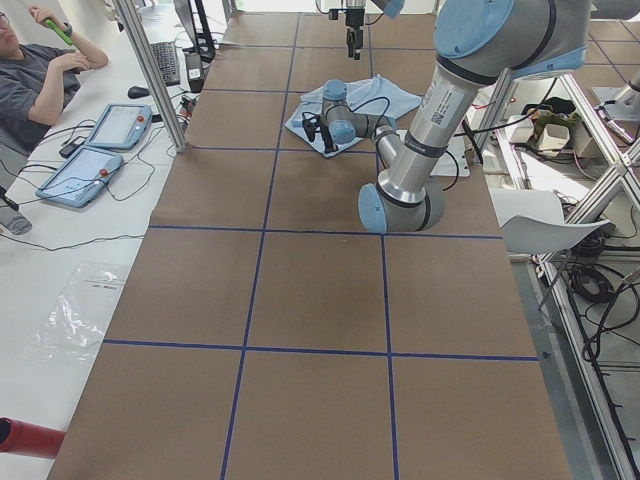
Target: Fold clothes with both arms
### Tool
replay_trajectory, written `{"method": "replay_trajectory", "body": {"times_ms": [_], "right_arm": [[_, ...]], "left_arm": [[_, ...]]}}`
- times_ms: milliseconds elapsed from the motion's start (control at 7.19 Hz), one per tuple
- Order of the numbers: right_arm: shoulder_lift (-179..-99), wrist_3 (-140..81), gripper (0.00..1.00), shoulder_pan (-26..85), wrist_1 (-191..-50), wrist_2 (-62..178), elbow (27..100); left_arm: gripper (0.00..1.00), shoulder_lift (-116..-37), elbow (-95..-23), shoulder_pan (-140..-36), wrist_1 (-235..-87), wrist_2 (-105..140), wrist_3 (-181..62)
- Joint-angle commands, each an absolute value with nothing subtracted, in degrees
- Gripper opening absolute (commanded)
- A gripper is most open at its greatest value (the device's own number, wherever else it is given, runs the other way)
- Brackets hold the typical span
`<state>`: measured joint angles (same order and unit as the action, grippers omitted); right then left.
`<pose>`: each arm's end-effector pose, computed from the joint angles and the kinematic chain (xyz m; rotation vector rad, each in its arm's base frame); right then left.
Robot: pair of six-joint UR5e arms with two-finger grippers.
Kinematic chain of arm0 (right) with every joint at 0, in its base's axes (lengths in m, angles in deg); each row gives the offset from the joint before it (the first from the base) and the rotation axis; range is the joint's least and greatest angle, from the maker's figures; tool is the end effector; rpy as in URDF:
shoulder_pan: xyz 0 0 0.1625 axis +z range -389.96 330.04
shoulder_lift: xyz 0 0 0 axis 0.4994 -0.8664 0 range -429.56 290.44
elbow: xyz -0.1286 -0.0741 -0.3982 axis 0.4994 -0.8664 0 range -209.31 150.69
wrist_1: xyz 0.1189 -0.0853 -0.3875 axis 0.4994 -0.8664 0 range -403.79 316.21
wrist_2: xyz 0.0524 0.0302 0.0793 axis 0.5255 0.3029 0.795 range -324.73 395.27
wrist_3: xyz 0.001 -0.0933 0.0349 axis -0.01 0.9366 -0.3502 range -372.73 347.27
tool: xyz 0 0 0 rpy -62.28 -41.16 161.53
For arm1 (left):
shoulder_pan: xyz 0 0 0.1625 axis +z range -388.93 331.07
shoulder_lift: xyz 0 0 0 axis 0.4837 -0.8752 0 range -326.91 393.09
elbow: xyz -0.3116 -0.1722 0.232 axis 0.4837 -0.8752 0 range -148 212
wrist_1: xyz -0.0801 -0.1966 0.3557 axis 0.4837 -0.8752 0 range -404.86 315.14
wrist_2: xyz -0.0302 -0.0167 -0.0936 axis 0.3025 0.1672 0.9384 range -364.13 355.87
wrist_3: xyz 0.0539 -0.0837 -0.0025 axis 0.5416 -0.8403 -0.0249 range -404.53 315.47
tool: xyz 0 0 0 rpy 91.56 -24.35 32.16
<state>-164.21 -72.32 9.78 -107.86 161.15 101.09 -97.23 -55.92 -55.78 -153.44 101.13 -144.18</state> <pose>-0.2614 -0.3147 0.3075 0.1354 -1.1705 -0.1931 0.5922 -0.4199 0.2128 -0.0948 1.0197 -0.4491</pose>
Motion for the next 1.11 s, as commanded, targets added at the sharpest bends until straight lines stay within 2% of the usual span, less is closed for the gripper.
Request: {"method": "replay_trajectory", "body": {"times_ms": [0,417,556,695,973], "right_arm": [[-164.21,-72.23,1.00,10.90,-107.86,161.21,100.86],[-164.21,-72.41,1.00,13.36,-107.86,161.13,100.51],[-164.21,-72.41,1.00,13.72,-107.86,161.04,100.33],[-164.13,-72.41,1.00,13.98,-107.78,160.78,100.33],[-163.95,-72.41,1.00,14.51,-107.78,160.34,100.24]], "left_arm": [[0.00,-97.52,-55.72,-60.28,-153.23,101.25,-141.85],[0.00,-97.95,-51.52,-66.17,-153.41,99.68,-137.72],[0.00,-100.57,-47.59,-68.11,-153.84,98.19,-136.65],[0.00,-105.55,-40.24,-69.52,-154.55,96.96,-135.68],[0.00,-109.72,-28.01,-72.68,-165.91,95.98,-133.31]]}}
